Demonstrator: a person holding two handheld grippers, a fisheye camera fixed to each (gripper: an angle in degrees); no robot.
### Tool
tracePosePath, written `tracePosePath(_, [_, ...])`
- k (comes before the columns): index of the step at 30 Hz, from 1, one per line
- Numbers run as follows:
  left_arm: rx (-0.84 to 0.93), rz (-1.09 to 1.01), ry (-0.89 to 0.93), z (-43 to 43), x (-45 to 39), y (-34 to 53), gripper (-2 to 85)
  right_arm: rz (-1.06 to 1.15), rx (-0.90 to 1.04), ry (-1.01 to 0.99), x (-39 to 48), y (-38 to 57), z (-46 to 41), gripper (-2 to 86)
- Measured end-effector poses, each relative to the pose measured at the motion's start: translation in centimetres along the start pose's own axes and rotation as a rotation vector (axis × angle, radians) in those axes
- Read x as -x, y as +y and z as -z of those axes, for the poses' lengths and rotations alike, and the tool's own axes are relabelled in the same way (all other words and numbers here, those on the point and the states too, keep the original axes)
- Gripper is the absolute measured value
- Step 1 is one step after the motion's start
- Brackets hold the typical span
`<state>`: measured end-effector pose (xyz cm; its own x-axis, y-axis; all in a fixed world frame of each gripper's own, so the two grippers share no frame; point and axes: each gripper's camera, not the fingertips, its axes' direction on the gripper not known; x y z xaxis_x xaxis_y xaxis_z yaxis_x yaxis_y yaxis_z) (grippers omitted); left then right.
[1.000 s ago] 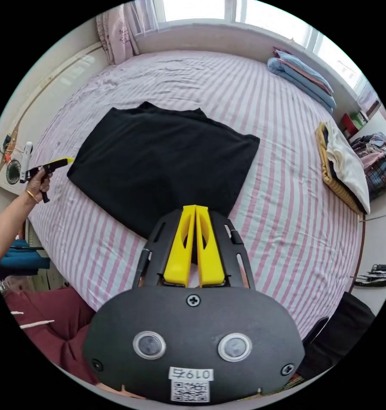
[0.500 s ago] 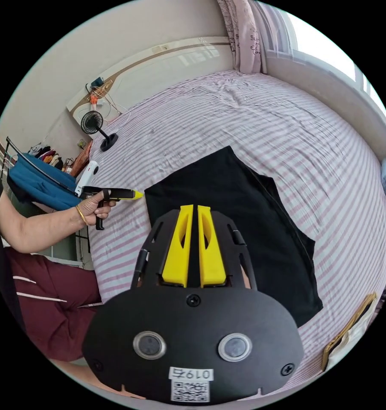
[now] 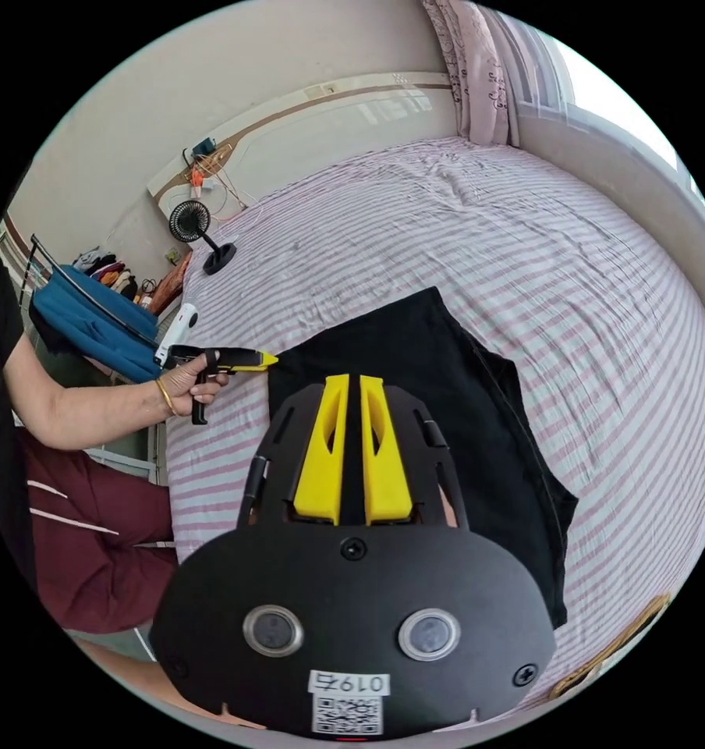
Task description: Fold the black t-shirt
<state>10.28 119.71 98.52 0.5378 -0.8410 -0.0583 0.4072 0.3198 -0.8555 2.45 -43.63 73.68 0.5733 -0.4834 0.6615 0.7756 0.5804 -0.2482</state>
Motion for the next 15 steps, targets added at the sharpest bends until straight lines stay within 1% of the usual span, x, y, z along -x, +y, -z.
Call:
tracePosePath(2, [-0.012,0.009,0.052,-0.2,1.1,0.4,6.6,0.057,0.021,-0.034,-2.6,-3.6,0.0,7.5])
tracePosePath(4, [-0.017,0.012,0.083,-0.3,1.8,0.6,6.1,0.123,0.084,-0.09,-6.6,-9.2,-0.8,9.7])
tracePosePath(8, [-0.007,0.008,0.143,-0.7,3.0,0.7,5.2,0.233,0.242,-0.094,-11.7,-17.9,-3.4,10.4])
tracePosePath(10, [0.004,0.0,0.156,-0.7,3.3,0.7,4.8,0.314,0.373,-0.116,-13.8,-23.4,-6.2,10.8])
tracePosePath(13, [0.031,-0.018,0.191,-1.1,3.7,0.4,4.3,0.355,0.459,-0.199,-15.8,-28.9,-9.6,10.0])
tracePosePath(15, [0.044,-0.027,0.202,-1.3,3.8,0.3,3.9,0.383,0.513,-0.206,-16.7,-31.3,-11.6,9.8])
